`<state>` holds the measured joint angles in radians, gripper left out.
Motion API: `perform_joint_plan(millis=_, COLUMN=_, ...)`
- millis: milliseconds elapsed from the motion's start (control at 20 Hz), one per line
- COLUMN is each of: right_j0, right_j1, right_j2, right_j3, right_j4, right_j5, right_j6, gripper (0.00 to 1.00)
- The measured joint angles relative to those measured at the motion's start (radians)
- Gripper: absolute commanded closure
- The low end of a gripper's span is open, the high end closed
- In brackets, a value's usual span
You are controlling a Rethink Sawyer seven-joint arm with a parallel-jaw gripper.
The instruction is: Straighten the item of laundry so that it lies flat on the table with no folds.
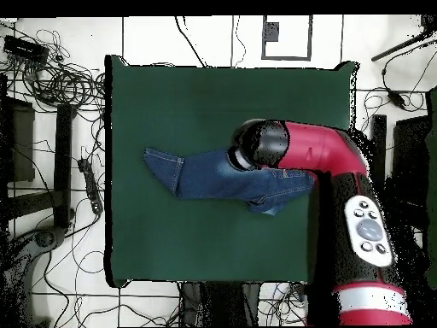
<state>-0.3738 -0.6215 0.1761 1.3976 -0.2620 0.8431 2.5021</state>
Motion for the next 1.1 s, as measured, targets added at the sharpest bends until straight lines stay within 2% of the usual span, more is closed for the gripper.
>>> perform_joint_plan(millis=100, right_j0=-0.054, right_j1=-0.047, right_j2=0.034, right_j3=0.015, right_j4=-0.001, right_j5=0.0, right_j6=-0.068, gripper=0.0)
perform_joint_plan(millis=400, right_j0=-0.128, right_j1=-0.135, right_j2=0.063, right_j3=0.022, right_j4=-0.036, right_j5=0.0, right_j6=-0.217, gripper=0.0)
perform_joint_plan(millis=600, right_j0=-0.133, right_j1=-0.166, right_j2=0.064, right_j3=0.022, right_j4=-0.066, right_j5=0.0, right_j6=-0.259, gripper=0.0)
perform_joint_plan(millis=1100, right_j0=-0.123, right_j1=-0.174, right_j2=0.07, right_j3=0.022, right_j4=-0.083, right_j5=0.0, right_j6=-0.259, gripper=0.0)
